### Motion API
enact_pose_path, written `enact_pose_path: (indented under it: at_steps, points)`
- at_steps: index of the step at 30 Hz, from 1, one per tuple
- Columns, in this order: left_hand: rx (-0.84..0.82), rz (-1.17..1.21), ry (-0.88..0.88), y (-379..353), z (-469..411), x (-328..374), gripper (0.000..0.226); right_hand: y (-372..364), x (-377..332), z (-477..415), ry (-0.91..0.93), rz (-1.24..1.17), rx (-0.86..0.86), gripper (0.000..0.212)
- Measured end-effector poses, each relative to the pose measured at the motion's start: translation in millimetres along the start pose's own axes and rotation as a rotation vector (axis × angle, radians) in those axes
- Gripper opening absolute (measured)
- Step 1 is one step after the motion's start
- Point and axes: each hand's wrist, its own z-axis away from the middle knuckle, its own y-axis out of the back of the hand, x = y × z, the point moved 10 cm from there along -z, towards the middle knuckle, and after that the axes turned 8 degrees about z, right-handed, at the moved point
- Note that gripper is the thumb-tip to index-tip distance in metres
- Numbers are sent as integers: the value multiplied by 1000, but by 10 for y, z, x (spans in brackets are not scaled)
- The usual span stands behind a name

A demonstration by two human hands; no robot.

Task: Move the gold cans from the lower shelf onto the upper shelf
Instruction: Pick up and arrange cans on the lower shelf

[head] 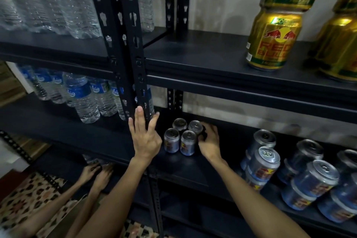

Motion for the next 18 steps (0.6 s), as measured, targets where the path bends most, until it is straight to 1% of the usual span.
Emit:
enact_pose_path:
  at_steps: [2, 3, 6, 9, 11, 14, 18]
  points:
    - [15, -9, -5, 8, 8, 5, 57, 7, -49, 152, 56, 5, 68, 43]
    - [22, -12, -9, 14, 8, 12, 56, -39, -82, 231, 96, 36, 54, 44]
    - [23, -9, -12, 18, 7, 11, 55, -249, -72, 369, 130, 108, -55, 60]
    - [30, -13, -22, 17, 18, 11, 54, -326, -40, 416, 109, 104, -50, 71]
    - [35, -10, -26, 20, 11, 23, 53, -346, -58, 410, 90, 120, -26, 74]
    - [44, -4, -34, 36, 4, 37, 52, -336, -112, 366, 68, 139, -6, 68]
    - [54, -7, -49, 44, 9, 32, 54, -255, -40, 392, 87, 53, -17, 59]
